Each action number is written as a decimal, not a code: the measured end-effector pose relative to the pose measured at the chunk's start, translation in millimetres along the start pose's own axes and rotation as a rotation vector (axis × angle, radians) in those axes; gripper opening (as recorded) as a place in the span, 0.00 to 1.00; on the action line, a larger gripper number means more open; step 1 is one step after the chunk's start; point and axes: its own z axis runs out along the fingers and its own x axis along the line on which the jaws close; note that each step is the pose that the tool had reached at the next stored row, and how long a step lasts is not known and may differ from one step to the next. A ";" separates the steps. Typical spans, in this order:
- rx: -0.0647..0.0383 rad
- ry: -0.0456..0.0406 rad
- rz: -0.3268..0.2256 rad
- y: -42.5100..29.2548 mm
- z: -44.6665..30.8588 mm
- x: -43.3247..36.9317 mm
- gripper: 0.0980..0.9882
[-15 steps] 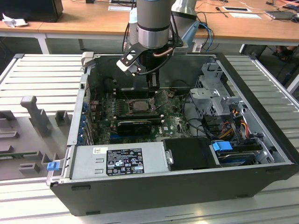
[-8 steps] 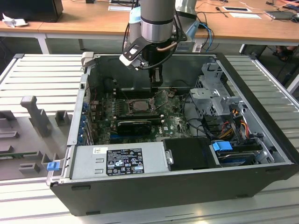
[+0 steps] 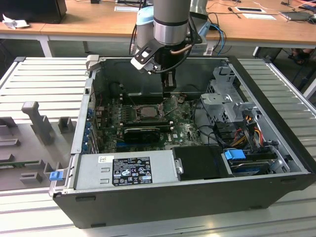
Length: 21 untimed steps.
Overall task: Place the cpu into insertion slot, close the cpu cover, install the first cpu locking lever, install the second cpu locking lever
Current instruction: 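Close the cpu cover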
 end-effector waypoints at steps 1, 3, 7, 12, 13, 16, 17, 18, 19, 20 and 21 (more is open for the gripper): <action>0.000 0.0000 0.000 2.0 0.1 0.0 0.01; 0.000 0.0000 0.000 4.2 0.3 0.1 0.01; 0.000 0.0002 0.000 13.8 0.9 0.2 0.01; 0.001 0.0004 0.000 22.3 1.4 0.4 0.01; 0.001 0.0004 0.000 22.3 1.4 0.4 0.01; 0.001 0.0007 0.000 23.7 1.6 0.4 0.01; 0.001 0.0006 0.000 25.0 1.6 0.4 0.01; 0.001 0.0006 0.000 26.7 1.7 0.4 0.01; 0.001 0.0007 0.000 27.2 1.8 0.4 0.01; 0.001 0.0006 0.000 28.3 1.9 0.4 0.01; 0.001 0.0008 0.000 31.1 2.3 0.4 0.01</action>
